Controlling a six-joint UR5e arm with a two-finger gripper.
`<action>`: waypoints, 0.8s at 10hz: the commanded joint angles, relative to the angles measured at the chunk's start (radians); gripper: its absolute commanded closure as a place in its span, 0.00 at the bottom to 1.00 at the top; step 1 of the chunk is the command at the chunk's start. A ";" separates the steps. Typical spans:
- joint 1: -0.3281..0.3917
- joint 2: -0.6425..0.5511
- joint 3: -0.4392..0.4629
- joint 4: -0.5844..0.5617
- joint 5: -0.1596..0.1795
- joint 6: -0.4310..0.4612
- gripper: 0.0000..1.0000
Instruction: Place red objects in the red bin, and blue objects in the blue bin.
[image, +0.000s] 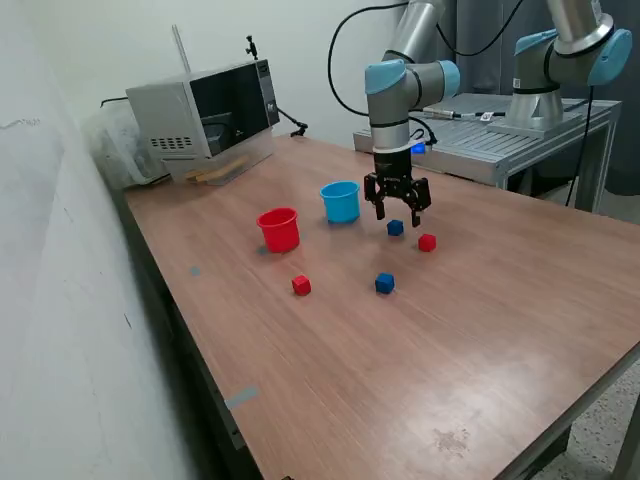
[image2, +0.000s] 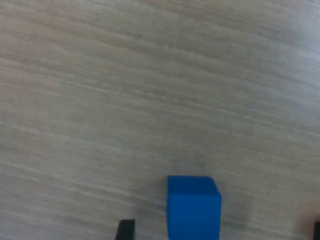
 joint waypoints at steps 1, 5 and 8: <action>-0.004 0.007 -0.007 -0.011 0.000 0.000 0.00; -0.007 0.030 -0.010 -0.012 -0.002 0.000 0.00; -0.008 0.030 -0.010 -0.011 -0.005 0.000 0.00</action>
